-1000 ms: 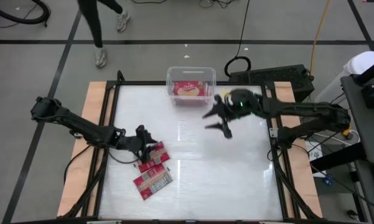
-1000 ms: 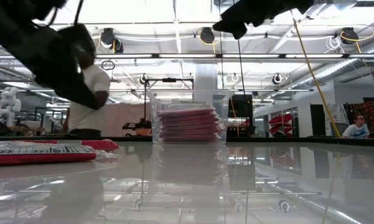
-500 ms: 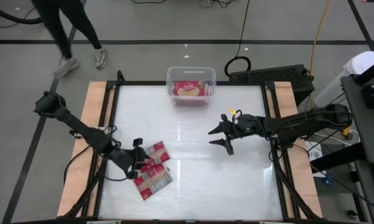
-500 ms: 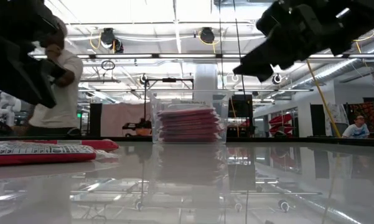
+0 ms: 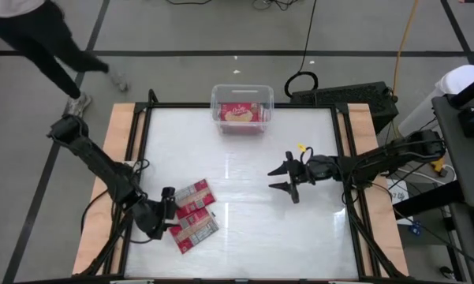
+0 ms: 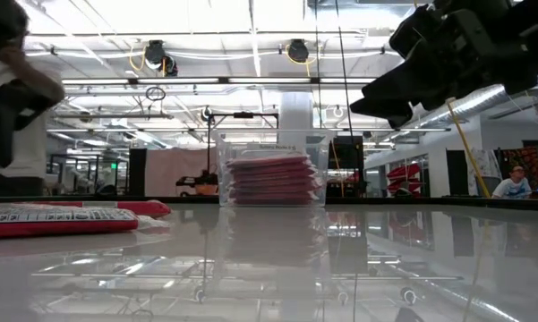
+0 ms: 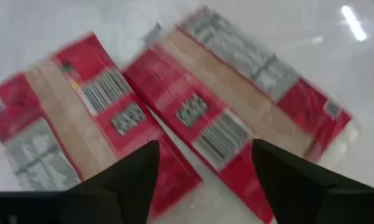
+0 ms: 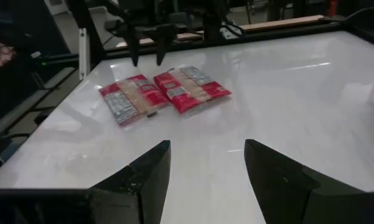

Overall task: Sort popcorn bags into baskets
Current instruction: Put the popcorn bag into the transparent bin

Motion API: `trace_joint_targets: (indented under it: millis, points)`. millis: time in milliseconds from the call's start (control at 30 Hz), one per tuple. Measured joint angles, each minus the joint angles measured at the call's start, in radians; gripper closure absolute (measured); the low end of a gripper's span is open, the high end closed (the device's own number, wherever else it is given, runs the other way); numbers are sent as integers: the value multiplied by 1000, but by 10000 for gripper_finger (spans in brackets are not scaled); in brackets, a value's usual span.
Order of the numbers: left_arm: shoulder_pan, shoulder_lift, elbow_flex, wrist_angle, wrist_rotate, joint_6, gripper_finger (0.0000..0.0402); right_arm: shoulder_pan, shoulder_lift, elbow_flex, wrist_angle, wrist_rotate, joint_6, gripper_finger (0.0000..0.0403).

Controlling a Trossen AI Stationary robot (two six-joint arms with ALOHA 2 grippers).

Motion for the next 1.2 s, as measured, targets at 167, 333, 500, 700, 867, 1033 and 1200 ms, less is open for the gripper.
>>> trace_joint_targets:
  millis: [167,333,500,700,867,1033,1200]
  points:
    - [-64,76,0,2,-6,-4,147,14,0,0,-1,58,-7,206]
    - [-85,123,0,-17,-81,10,176,14,0,0,5,58,-15,206]
    - [-84,126,0,-94,-92,18,196,14,0,0,7,58,-19,207]
    - [-83,126,0,-145,-64,51,214,14,0,0,7,77,-19,206]
    - [-67,131,0,-119,-85,91,217,14,0,0,7,109,-19,206]
    - [-54,188,-21,-41,-90,136,218,14,0,0,7,109,-19,206]
    - [-39,229,-31,20,-99,158,233,14,0,0,7,109,-9,206]
